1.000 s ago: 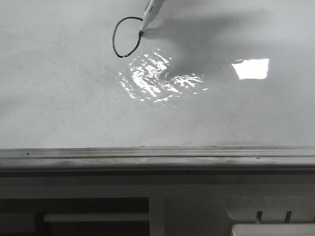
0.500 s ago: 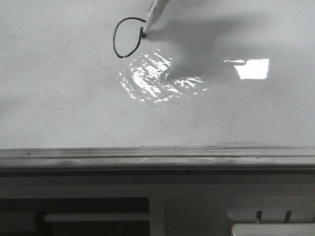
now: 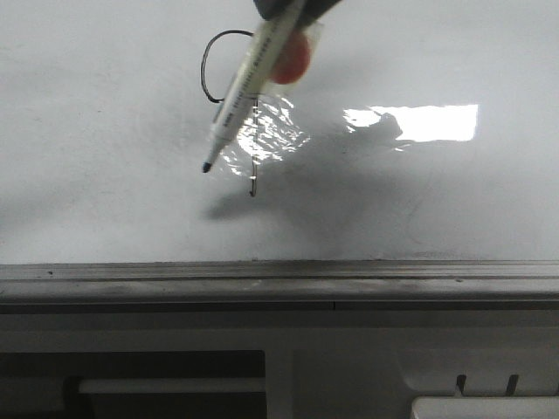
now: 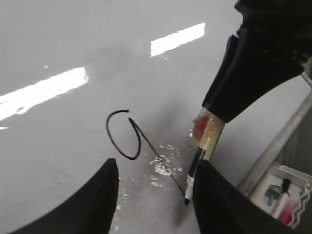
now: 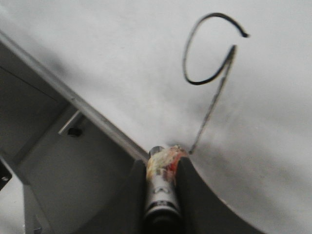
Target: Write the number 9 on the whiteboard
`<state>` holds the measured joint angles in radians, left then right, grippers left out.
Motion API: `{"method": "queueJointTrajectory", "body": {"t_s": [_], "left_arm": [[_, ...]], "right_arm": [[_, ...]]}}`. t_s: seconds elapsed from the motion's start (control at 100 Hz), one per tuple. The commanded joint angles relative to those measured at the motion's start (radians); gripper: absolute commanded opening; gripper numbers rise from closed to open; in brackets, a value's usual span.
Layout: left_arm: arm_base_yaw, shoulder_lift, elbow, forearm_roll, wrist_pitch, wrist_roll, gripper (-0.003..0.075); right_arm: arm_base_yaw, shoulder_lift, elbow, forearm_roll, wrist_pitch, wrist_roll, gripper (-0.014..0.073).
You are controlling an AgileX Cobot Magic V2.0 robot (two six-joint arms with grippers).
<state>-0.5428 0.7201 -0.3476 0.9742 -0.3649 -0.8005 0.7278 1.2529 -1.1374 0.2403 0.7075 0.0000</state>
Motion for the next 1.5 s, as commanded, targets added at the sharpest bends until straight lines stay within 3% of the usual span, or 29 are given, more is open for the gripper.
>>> {"method": "queueJointTrajectory", "body": {"t_s": [0.0, 0.3, 0.56, 0.63, 0.78, 0.9, 0.97, 1.03, 1.17, 1.37, 1.49], "left_arm": [[-0.031, 0.062, -0.025, -0.006, -0.075, -0.026, 0.0331], [-0.078, 0.222, -0.036, 0.028, -0.199, -0.026, 0.0331], [-0.078, 0.277, -0.036, 0.028, -0.205, -0.026, 0.0320], [-0.078, 0.281, -0.036, 0.028, -0.205, -0.026, 0.0253], [-0.078, 0.281, -0.036, 0.028, -0.210, -0.026, -0.0016], [-0.078, 0.281, -0.036, 0.026, -0.212, -0.026, -0.0020], [-0.078, 0.281, -0.036, 0.017, -0.212, -0.026, -0.0020], [-0.078, 0.281, -0.036, -0.016, -0.210, -0.030, -0.0020], [-0.078, 0.281, -0.036, -0.236, -0.154, -0.030, -0.0020], [-0.078, 0.281, -0.036, -0.597, 0.055, -0.036, -0.0020], [-0.078, 0.281, -0.036, -0.677, 0.089, -0.036, -0.0020]], "right_arm": [[0.045, -0.035, -0.029, 0.014, -0.063, -0.006, -0.0069], [0.092, -0.035, -0.029, 0.062, -0.072, -0.006, -0.0069], [0.092, -0.035, -0.029, 0.104, -0.063, -0.006, -0.0069], [0.092, -0.035, -0.029, 0.111, -0.061, -0.006, -0.0069], [0.092, -0.035, -0.029, 0.111, -0.041, -0.006, -0.0069], [0.092, -0.035, -0.029, 0.106, -0.054, -0.013, -0.0060], [0.092, -0.035, -0.029, 0.096, -0.054, -0.017, 0.0010], [0.092, -0.033, -0.029, 0.096, -0.056, -0.017, 0.0122], [0.092, -0.033, -0.029, 0.086, -0.069, -0.017, 0.0368], [0.092, -0.033, -0.029, 0.086, -0.071, -0.017, 0.0389], [0.092, -0.033, -0.029, 0.086, -0.071, -0.017, 0.0389]]}}
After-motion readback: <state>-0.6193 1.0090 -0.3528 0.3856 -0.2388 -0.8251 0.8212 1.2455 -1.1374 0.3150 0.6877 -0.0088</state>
